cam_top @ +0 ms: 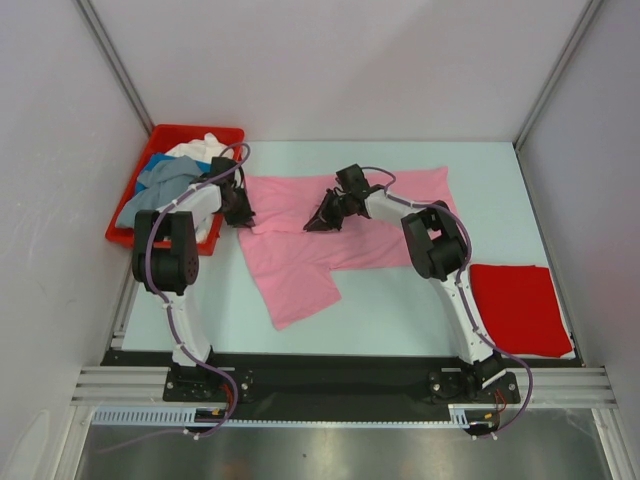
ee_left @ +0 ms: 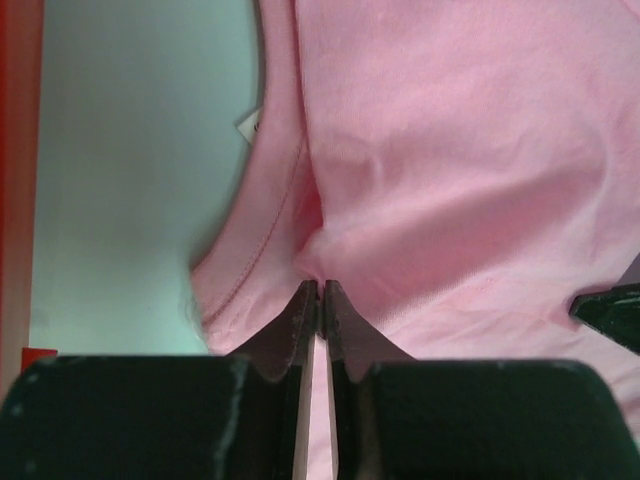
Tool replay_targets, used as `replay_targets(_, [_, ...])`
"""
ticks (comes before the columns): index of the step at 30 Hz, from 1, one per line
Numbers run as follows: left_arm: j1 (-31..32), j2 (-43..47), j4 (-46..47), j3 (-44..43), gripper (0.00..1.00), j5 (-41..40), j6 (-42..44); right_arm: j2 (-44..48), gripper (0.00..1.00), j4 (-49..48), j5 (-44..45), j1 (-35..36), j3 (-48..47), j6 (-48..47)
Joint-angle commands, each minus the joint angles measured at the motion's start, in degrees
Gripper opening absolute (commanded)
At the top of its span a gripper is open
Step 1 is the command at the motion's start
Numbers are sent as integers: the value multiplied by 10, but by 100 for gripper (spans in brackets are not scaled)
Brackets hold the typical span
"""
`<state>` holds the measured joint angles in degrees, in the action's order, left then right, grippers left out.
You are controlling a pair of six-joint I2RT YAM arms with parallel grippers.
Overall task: Fold and stack the t-shirts
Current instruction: Fold the tshirt
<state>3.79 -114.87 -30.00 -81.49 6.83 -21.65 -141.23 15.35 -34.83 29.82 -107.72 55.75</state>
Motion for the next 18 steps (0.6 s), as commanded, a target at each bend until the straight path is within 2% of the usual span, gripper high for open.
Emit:
replay_targets(1, [0, 26, -32, -28, 10, 19, -16, 11, 0, -12, -8, -3, -20, 13])
replay_targets(4, [-4, 33, -54, -30, 2, 16, -25, 26, 0, 7, -22, -7, -21, 10])
replay_targets(10, [-13, 52, -64, -23, 2, 13, -38, 25, 0, 56, -61, -12, -25, -16])
replay_targets(18, [-14, 56, -63, -8, 2, 16, -38, 32, 0, 64, -68, -19, -23, -32])
